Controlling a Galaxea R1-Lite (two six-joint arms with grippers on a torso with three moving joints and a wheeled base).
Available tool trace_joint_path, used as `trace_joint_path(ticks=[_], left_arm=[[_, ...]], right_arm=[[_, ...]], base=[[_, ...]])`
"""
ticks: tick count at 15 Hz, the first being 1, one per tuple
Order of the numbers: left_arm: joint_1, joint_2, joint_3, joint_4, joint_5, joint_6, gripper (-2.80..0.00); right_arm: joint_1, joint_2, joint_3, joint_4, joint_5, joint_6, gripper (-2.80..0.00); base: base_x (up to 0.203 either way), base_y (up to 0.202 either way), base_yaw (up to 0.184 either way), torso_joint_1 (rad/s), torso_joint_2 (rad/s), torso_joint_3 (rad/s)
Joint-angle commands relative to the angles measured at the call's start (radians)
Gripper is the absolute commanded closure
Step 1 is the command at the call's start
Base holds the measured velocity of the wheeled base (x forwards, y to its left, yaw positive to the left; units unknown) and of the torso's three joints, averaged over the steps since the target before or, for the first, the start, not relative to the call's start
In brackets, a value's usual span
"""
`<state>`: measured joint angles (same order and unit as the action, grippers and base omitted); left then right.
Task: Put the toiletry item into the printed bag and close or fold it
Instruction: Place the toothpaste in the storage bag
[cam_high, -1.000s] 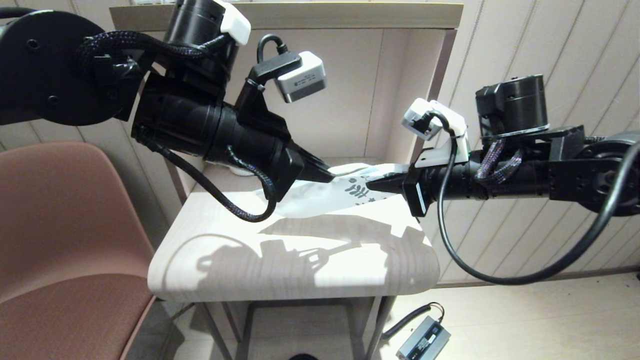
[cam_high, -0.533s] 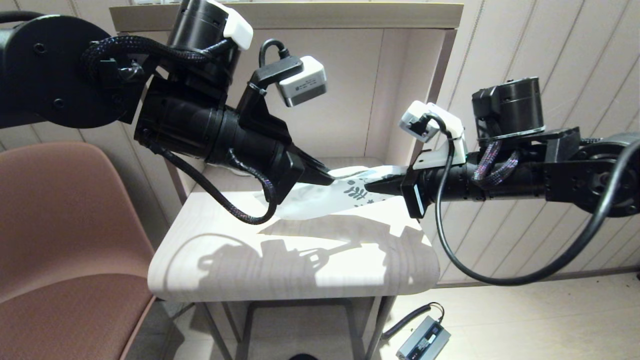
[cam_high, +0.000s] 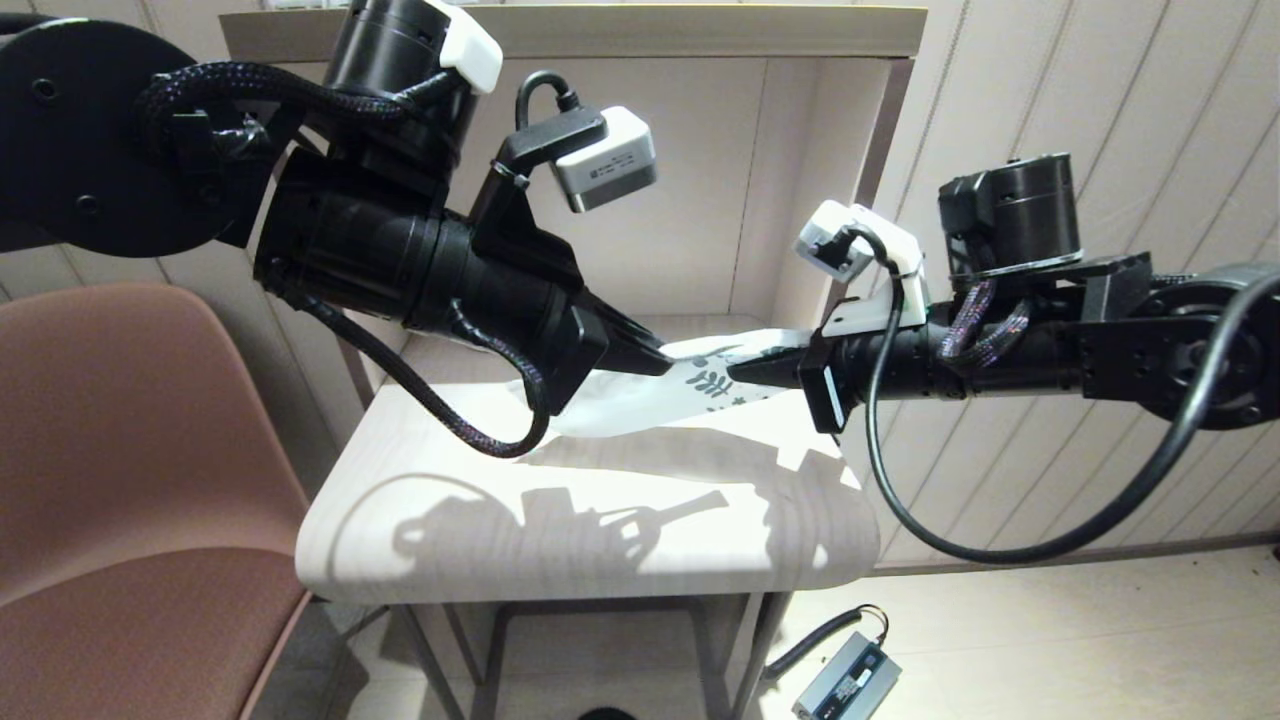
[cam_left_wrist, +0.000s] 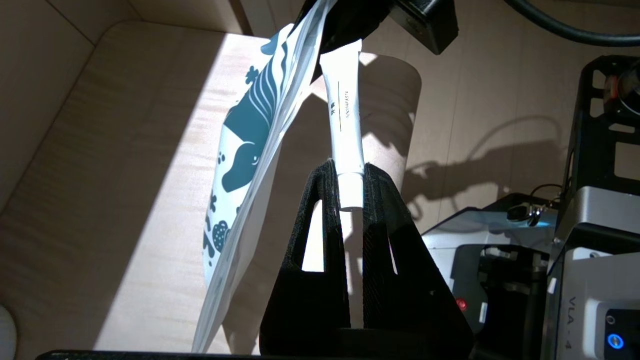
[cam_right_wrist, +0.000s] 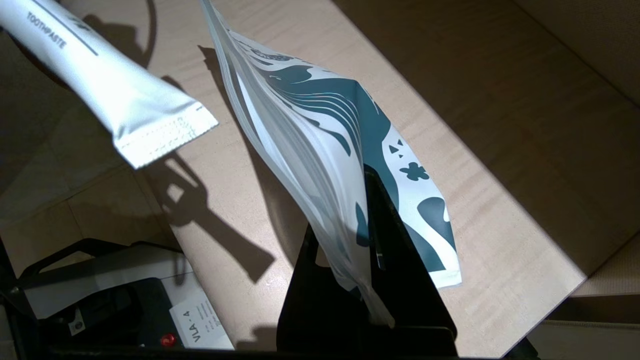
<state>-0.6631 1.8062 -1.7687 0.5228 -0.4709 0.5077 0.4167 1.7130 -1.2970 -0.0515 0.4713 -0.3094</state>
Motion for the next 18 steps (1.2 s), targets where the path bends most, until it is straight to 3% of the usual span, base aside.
trace_joint_path(ticks=[1, 6, 11, 18], left_arm=[[-0.010, -0.007, 0.011, 0.002, -0.002, 0.005, 0.00], [-0.014, 0.039, 0.015, -0.004, -0.002, 0.014, 0.00], [-0.010, 0.106, -0.070, 0.001, -0.003, 0.003, 0.00], [0.012, 0.063, -0.071, 0.036, -0.002, 0.006, 0.00]], right_arm=[[0.001, 0.007, -0.002, -0.002, 0.003, -0.002, 0.00], [0.002, 0.007, 0.001, -0.002, 0.004, -0.002, 0.00], [0.004, -0.002, 0.015, -0.002, 0.010, -0.002, 0.00], [0.011, 0.000, 0.016, -0.003, 0.010, -0.002, 0.00]], base=[[0.000, 0.000, 0.000, 0.000, 0.00, 0.000], [0.000, 0.000, 0.000, 0.000, 0.00, 0.000], [0.000, 0.000, 0.000, 0.000, 0.00, 0.000], [0.000, 0.000, 0.000, 0.000, 0.00, 0.000]])
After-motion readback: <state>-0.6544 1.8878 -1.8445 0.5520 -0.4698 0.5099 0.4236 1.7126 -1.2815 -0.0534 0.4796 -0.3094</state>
